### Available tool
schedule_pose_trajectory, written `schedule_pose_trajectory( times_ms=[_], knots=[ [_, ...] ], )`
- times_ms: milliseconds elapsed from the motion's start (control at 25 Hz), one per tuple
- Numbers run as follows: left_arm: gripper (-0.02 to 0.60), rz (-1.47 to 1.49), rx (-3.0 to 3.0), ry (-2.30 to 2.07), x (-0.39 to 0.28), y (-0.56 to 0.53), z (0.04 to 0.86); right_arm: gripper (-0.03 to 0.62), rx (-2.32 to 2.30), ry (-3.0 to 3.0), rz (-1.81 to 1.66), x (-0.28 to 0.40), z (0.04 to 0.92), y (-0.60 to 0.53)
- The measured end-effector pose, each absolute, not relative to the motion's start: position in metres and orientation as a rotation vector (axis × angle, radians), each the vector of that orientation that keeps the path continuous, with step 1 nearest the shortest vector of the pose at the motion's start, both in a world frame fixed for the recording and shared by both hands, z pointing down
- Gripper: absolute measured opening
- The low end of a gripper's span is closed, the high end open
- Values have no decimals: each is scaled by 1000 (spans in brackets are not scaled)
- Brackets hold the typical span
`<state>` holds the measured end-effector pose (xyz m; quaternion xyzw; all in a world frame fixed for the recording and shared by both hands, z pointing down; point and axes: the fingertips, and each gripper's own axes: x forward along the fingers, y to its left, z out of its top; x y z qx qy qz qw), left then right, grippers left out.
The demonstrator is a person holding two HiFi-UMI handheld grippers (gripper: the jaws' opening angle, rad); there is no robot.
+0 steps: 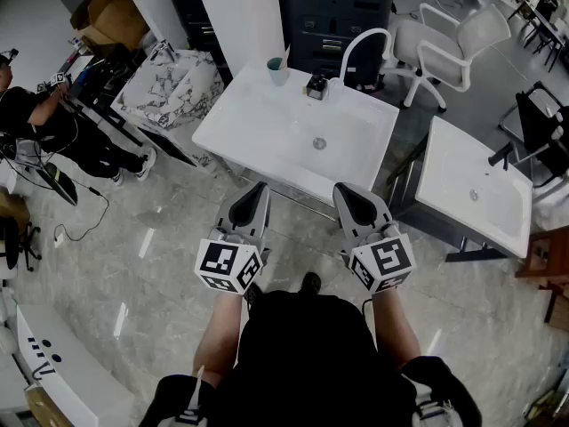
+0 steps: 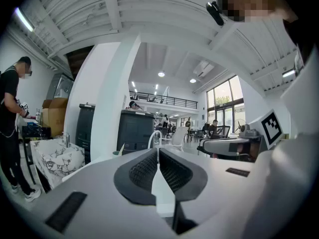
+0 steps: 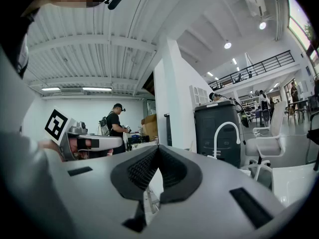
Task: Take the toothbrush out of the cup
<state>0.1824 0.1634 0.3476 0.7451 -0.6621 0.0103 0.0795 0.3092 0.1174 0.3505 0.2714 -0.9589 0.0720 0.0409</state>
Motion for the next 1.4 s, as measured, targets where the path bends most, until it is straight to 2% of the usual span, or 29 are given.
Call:
schedule_pose_trajectory(
  times_ms=[640,1040,1400],
  knots=[
    [28,51,2212,-1985,188,171,351,31,778,-2957,326,309,356,127],
    [28,55,2226,-1961,160,173,356,31,814,-2949,366,283,360,121],
    [28,55,2314,-1851,107,143,352,31,927,-2908,380,228,359,102]
  ],
)
